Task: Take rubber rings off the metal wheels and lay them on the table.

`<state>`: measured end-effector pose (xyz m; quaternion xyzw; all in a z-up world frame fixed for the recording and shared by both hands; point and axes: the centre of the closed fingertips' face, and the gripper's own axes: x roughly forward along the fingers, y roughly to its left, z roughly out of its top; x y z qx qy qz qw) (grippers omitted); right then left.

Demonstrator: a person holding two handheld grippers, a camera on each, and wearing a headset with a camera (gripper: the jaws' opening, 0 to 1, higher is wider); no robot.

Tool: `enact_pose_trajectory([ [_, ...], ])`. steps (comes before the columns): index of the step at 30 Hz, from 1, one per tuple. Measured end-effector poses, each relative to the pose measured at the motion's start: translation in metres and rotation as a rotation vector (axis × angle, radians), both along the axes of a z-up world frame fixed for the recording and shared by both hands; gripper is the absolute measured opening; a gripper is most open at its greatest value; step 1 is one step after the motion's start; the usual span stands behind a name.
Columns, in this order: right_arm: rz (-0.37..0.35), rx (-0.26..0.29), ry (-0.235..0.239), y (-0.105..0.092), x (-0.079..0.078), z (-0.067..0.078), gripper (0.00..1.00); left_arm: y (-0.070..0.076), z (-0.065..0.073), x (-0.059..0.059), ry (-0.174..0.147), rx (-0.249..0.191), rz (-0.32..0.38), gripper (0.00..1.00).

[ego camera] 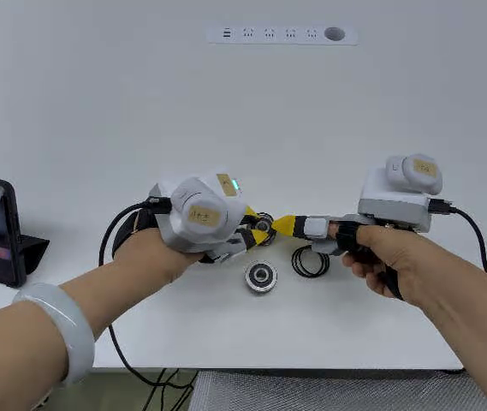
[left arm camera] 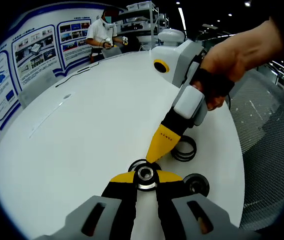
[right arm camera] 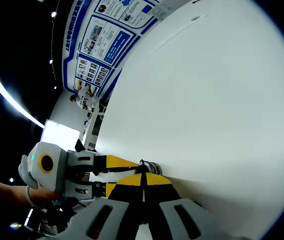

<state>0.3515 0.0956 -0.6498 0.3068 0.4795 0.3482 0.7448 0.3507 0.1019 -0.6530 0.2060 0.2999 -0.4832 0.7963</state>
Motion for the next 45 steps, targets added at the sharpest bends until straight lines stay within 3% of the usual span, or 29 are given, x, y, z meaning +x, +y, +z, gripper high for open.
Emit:
enact_pose_trajectory([
  [10, -0.003, 0.000, 0.001, 0.000, 0.001, 0.000, 0.02, 0.000, 0.007, 0.000, -0.024, -0.019, 0.002, 0.18],
  [30, 0.004, 0.023, -0.008, 0.004, -0.001, 0.008, 0.02, 0.011, 0.004, -0.001, -0.022, -0.012, 0.037, 0.29],
  [45, 0.013, 0.075, -0.030, 0.012, -0.007, 0.027, 0.02, 0.021, 0.003, -0.002, -0.023, -0.027, 0.075, 0.44],
])
